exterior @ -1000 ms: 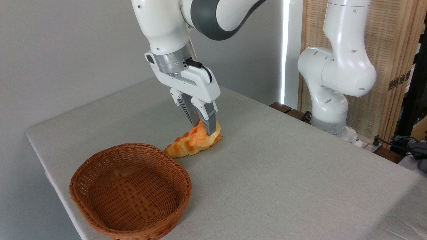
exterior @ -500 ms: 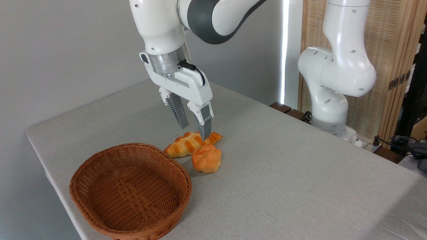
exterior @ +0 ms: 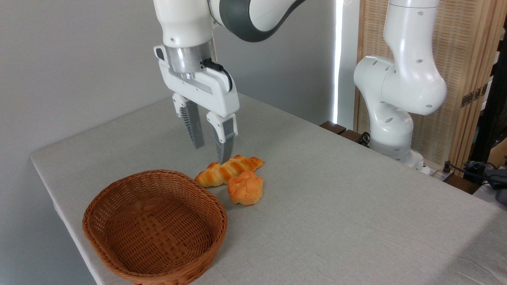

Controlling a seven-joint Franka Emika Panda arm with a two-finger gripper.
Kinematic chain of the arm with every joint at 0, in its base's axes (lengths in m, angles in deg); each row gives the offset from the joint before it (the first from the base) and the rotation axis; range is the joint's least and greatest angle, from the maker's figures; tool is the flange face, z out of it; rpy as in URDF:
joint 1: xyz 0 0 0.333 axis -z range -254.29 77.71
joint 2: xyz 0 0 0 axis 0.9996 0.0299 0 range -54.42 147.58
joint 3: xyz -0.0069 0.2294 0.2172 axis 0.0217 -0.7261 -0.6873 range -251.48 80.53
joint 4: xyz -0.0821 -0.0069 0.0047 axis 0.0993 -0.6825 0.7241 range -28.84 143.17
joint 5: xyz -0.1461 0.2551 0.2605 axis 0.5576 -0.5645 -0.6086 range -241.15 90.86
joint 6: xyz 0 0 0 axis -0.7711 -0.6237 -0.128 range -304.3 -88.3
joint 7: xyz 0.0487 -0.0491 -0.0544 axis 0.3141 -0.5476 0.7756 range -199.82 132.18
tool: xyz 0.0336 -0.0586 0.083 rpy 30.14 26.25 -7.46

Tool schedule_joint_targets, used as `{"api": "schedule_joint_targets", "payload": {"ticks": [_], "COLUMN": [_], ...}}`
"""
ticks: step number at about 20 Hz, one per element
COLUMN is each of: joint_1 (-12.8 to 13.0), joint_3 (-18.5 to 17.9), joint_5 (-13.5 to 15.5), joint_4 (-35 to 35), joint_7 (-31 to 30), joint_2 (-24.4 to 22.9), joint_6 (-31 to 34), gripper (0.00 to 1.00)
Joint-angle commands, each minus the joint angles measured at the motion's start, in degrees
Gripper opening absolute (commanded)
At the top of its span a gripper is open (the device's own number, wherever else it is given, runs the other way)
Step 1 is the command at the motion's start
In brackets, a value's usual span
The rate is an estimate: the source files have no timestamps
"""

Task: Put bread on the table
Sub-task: 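Raise the open gripper away from the bun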

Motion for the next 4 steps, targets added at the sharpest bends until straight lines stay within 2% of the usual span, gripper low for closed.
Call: {"api": "schedule_joint_targets", "payload": {"ticks": [1,4], "joint_1": [0.1,0.1], "joint_3": [-0.3,-0.2], "joint_5": [-0.2,-1.0], "joint_4": [-3.6,-4.8], "joint_7": [1.2,1.0], "joint_2": [-0.2,-0.2], "joint_6": [-3.7,-4.8], "gripper": [1.00,1.00]}}
